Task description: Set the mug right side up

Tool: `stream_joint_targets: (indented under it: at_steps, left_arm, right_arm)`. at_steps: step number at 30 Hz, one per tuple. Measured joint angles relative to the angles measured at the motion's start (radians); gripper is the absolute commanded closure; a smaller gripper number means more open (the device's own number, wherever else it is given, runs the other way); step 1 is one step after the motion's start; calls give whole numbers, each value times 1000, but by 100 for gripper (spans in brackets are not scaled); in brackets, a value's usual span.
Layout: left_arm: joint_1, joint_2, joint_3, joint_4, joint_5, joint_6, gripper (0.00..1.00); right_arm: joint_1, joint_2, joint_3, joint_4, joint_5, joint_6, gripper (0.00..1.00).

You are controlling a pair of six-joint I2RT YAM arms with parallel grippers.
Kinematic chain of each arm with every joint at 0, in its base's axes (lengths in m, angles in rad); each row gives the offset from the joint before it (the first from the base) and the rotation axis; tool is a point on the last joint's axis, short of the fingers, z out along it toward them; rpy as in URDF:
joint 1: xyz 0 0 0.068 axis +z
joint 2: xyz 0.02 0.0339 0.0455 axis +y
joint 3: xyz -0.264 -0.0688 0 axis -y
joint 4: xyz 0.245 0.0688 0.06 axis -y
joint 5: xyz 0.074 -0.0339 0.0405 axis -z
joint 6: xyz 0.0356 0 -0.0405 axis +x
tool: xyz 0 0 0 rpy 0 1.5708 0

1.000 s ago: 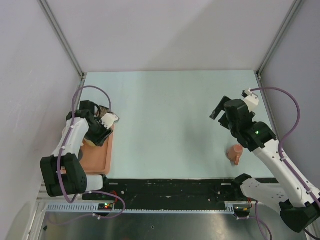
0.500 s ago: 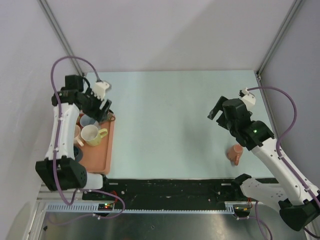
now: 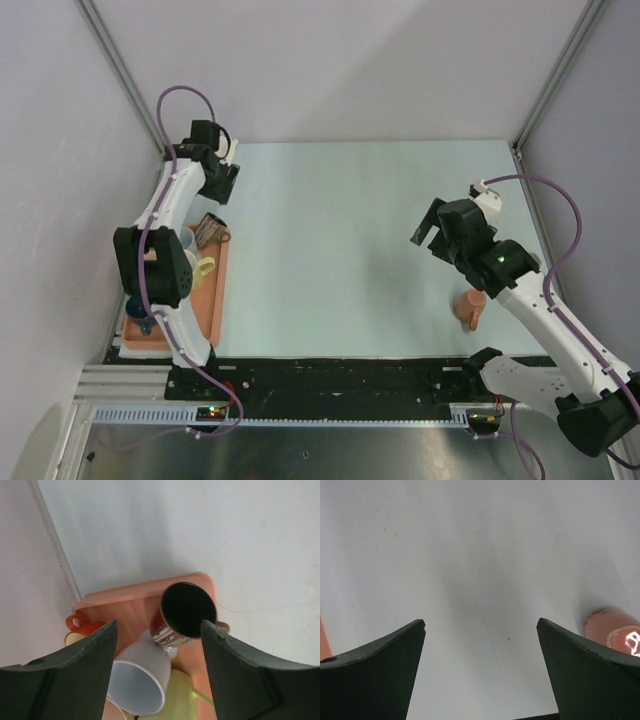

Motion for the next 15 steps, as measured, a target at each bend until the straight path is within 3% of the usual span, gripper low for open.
stream_joint_targets:
  at_steps: [5,11,15]
  left_arm:
    - [0,97,23,10,-113,4,35]
    - [-3,198,26,-4,-151,5,39]
    - [-7,206,10,-18,-180,16,53]
  right_arm:
    - [3,0,-30,-3,0,1,0]
    - [3,0,-48,-12,0,3,0]
    - [3,0,-50,-11,0,3,0]
